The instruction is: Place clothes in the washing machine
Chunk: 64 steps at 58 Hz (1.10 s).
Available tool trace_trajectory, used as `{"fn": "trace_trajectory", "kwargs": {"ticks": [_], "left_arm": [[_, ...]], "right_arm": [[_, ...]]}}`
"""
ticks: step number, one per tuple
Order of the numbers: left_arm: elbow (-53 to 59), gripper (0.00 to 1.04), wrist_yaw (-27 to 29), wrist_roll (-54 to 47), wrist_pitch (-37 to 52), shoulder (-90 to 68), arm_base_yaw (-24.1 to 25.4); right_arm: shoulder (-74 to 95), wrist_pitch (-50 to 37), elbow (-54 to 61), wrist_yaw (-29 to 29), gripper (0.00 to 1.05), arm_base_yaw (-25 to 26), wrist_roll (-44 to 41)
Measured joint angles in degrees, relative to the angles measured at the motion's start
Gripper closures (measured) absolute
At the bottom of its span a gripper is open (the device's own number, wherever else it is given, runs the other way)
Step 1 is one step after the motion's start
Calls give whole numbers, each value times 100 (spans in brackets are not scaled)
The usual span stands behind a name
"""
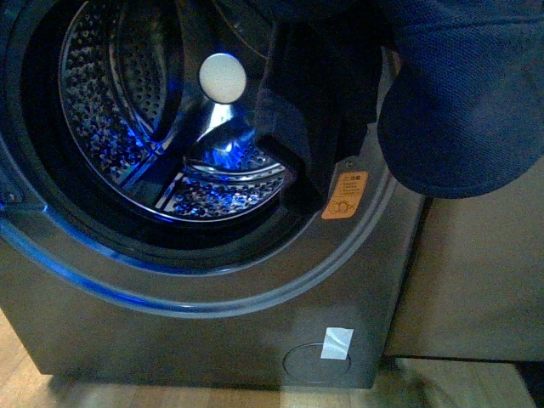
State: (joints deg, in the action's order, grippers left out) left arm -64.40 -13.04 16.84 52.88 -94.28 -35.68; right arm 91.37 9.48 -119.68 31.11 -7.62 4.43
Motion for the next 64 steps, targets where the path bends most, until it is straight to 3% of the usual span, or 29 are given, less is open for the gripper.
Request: {"fn": "trace_trajectory", "kwargs": {"ticks": [11,29,36,53,64], "left_arm": [[-463,7,66,216,22,-199,-216],[-1700,7,758,76,-636,-538,-798],[-2365,7,1276,-289,-1110,-791,-844],[-3060,7,3112,-251,-1137,-1016,-715],[-3416,7,3495,-223,-1276,-1193,-756]], "right_arm": [[0,0,0,0,99,0,2],[-9,-9,0,-17,99,4,2],[-17,-17,0,-17,99,4,0],[-20,-22,0,-17,99,4,2],[-20,-22,0,-17,99,4,2]]}}
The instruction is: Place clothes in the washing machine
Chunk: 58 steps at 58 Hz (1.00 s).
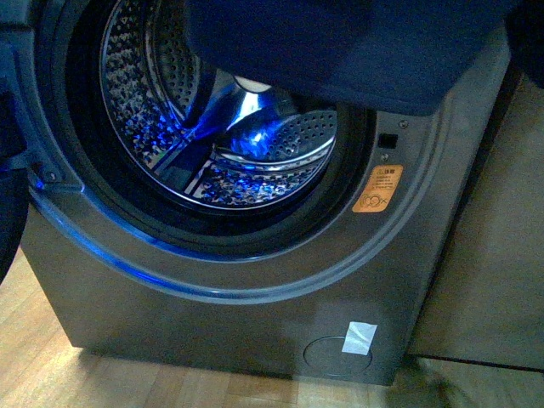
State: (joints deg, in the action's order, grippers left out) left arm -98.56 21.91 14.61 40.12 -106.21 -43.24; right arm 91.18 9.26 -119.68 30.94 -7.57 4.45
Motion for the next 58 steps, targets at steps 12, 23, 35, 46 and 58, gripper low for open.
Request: {"fn": "trace_trajectory", "kwargs": {"ticks": [12,23,35,46,58], "left_arm": [[-503,7,404,-323,-424,-299,-262],[-787,7,979,-632,-807,-468,-409],[-638,41,1401,-758,-942,-389,-334],[-79,81,1362,-699,-975,-120,116],[896,95,863,-597,-697,522,697]], "right_arm": [[0,0,0,-2,99,0,0],[0,0,0,0,99,0,0],[-2,-2,0,0,77,0,-11],[-24,-11,0,0,34,0,-11],[-28,-11,0,2,8,0,-11]]}}
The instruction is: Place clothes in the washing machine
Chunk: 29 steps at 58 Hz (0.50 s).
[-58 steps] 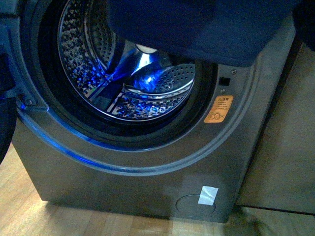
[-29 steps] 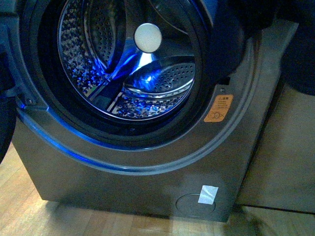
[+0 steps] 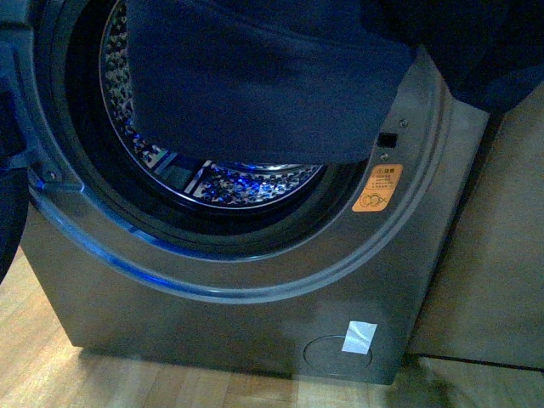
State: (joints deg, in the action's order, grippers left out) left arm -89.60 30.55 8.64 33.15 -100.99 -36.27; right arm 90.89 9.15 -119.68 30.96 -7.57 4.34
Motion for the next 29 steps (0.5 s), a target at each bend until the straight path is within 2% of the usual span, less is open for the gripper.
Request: {"fn": "trace_trajectory", "kwargs": {"ticks": [12,25,26,29], "left_arm": [[1062,95,-785,-50,280,470,382],[2098,95,-2371,-175,295,857,831],[2192,95,-2570,-177,282,887,890],[2461,95,-3139,-249,219,997,1086]], "right_arm": [[0,0,0,0,7,0,0],[0,0,0,-11,7,-2,-2],[-22,-52,31,-203,7,-33,-81],[-205,-376,396,-1392,7,-164,-450]]}}
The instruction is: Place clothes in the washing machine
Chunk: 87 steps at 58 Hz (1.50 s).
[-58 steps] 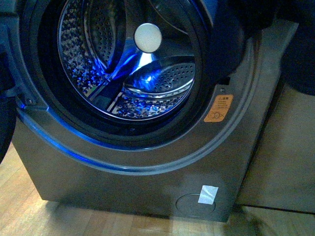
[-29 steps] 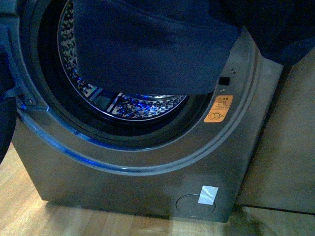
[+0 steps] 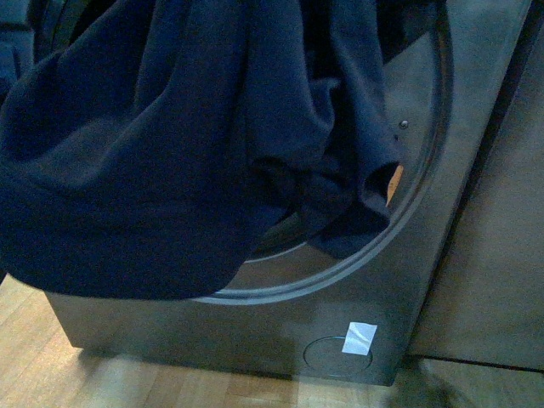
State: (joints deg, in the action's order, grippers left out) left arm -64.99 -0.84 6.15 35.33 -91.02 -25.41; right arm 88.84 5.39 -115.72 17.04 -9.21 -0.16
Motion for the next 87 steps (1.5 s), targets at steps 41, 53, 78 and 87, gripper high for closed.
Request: {"fn": "trace_trajectory", "kwargs": {"ticks": [41,53,78,87], "left_arm": [[1670,95,-968,-599,1355,-627,907],[1707,95,-743,-592,1764,-1202,960],[841,95,-101,-730,1836,-2538,1217],[216,95,227,-828,1779,-3255,1241]], "right_arm": [[-3501,-1110,6439,-2345,36,243,44],[-4057,-1698,7890,-2232,62,365,37],[-5082,-2428,9685,-1733,102,909,22],[-5515,-2557,10249,-1700,102,909,20]]}}
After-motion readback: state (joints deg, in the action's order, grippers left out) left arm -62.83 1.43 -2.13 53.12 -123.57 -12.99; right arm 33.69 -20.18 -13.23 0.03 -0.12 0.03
